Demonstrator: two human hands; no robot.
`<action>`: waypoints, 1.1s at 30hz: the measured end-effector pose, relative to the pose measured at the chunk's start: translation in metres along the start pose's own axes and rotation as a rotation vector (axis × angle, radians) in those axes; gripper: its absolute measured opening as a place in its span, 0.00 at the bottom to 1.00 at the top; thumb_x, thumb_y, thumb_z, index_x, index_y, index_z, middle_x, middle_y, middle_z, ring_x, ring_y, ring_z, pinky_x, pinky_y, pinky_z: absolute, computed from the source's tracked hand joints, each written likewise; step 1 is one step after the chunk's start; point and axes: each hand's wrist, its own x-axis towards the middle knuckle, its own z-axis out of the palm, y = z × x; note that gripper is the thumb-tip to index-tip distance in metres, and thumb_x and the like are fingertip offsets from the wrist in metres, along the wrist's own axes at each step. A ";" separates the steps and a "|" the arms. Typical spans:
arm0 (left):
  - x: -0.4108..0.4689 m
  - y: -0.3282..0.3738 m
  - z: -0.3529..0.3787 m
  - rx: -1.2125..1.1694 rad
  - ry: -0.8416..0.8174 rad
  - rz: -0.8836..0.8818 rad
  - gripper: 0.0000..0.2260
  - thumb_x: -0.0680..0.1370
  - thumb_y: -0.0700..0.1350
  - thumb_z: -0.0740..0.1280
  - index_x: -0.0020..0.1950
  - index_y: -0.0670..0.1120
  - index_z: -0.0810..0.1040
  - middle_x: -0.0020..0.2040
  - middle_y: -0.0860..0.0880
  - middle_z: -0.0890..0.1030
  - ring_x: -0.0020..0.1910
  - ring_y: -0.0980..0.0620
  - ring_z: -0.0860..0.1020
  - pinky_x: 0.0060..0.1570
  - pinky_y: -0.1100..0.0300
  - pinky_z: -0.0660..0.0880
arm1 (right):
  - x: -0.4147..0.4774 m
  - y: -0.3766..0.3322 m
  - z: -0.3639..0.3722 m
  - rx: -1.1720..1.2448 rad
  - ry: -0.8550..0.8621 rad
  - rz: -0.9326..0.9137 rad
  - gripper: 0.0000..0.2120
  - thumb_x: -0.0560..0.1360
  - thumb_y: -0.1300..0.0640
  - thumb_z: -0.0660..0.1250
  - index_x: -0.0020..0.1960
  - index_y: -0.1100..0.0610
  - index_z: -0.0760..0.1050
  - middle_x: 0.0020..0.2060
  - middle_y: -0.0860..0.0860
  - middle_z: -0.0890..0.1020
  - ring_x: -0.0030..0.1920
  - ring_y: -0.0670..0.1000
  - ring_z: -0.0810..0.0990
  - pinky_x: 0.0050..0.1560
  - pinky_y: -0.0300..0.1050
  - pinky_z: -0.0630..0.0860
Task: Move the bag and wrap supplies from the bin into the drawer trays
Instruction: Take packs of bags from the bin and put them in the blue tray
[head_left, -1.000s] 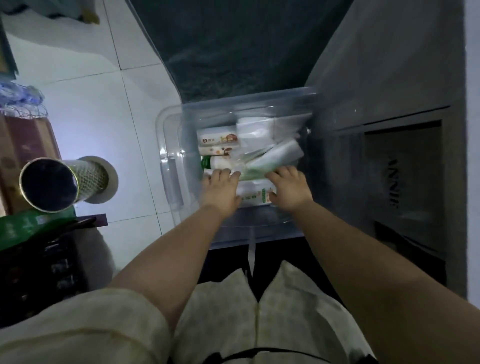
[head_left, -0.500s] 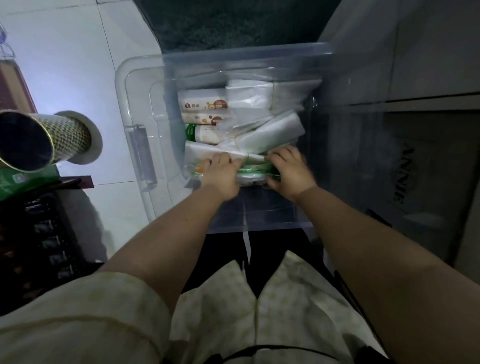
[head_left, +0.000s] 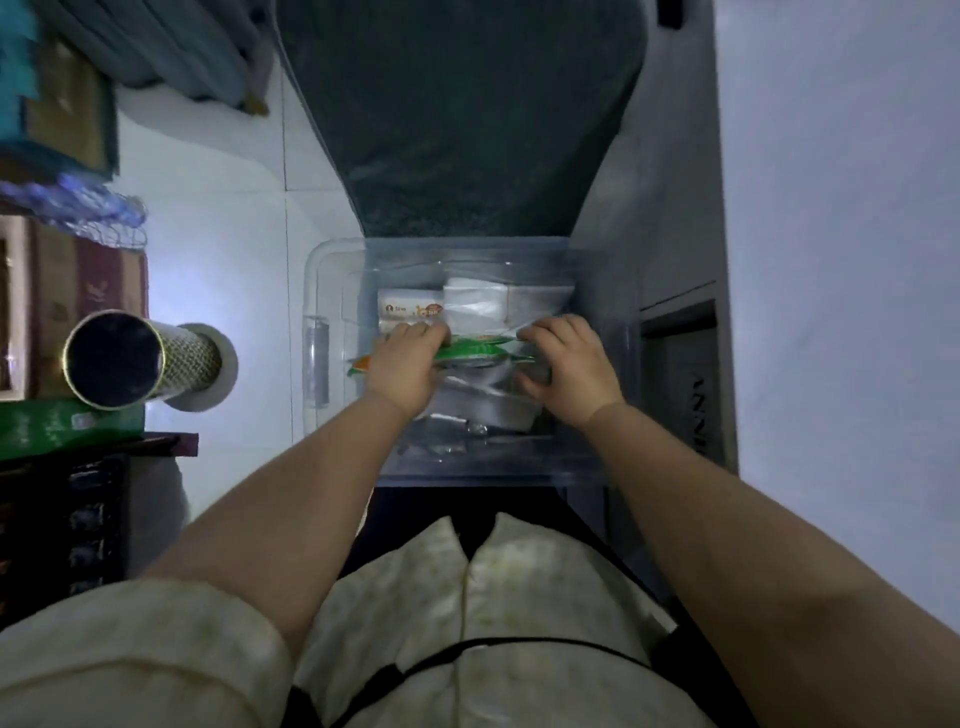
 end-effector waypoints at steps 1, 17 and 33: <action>0.001 0.002 -0.015 0.009 0.042 -0.003 0.16 0.71 0.38 0.69 0.57 0.47 0.73 0.54 0.45 0.79 0.53 0.42 0.74 0.48 0.50 0.68 | 0.003 -0.005 -0.012 -0.001 0.034 0.010 0.21 0.67 0.56 0.74 0.58 0.58 0.77 0.54 0.57 0.79 0.57 0.61 0.74 0.57 0.56 0.73; 0.030 0.035 -0.172 0.233 0.279 0.410 0.17 0.72 0.43 0.67 0.60 0.51 0.72 0.53 0.49 0.76 0.54 0.45 0.72 0.47 0.52 0.65 | -0.011 -0.096 -0.093 -0.249 0.611 0.294 0.24 0.65 0.56 0.75 0.59 0.59 0.75 0.56 0.57 0.79 0.55 0.61 0.74 0.56 0.55 0.73; -0.125 0.227 -0.166 0.120 0.272 1.334 0.15 0.68 0.39 0.70 0.53 0.48 0.77 0.49 0.48 0.79 0.50 0.42 0.74 0.45 0.51 0.66 | -0.278 -0.208 -0.102 -0.575 1.098 0.904 0.16 0.66 0.63 0.75 0.53 0.62 0.80 0.51 0.61 0.79 0.52 0.63 0.76 0.51 0.56 0.77</action>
